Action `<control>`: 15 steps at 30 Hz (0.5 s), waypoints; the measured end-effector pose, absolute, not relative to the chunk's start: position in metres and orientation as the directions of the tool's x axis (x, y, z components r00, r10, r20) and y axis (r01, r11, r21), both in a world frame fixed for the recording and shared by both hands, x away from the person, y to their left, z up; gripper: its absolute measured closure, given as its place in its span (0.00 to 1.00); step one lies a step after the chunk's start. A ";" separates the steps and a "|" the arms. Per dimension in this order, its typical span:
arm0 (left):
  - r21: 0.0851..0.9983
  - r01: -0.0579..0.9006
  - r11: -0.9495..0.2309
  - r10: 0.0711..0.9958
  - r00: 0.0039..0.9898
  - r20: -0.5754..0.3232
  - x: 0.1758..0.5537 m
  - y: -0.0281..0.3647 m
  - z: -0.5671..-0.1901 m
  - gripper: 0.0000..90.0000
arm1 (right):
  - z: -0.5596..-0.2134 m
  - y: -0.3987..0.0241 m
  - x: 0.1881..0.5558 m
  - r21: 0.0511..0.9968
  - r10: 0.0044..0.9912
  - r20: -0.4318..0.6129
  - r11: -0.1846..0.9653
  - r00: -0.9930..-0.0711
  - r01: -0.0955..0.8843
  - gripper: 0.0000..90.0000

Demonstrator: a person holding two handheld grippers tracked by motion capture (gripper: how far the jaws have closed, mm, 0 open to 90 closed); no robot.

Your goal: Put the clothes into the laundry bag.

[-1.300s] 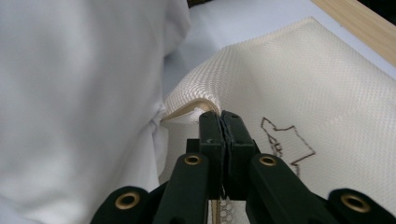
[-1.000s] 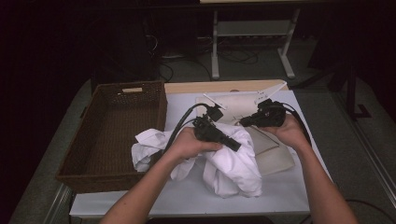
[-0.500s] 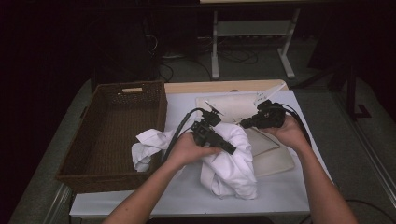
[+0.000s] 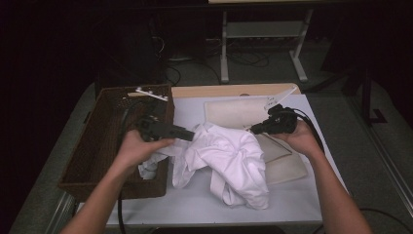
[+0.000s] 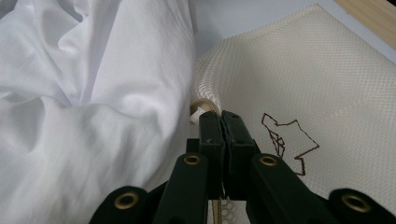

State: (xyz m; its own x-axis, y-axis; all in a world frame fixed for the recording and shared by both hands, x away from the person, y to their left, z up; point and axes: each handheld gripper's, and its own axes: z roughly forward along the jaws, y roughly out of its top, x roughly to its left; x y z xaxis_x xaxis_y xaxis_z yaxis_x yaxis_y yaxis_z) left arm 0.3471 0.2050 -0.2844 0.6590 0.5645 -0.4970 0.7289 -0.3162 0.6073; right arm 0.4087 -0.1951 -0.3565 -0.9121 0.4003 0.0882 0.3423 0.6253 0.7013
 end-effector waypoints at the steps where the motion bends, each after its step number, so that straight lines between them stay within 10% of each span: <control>1: 0.607 0.733 -0.306 0.573 0.652 -0.498 0.346 0.216 -0.285 0.41 | -0.356 -0.195 0.409 0.702 0.400 0.087 0.625 -0.912 0.341 0.98; 15: 0.485 0.817 -0.310 0.652 0.555 -0.517 0.338 0.268 -0.331 0.38 | -0.357 -0.192 0.409 0.699 0.401 0.084 0.629 -0.912 0.341 0.98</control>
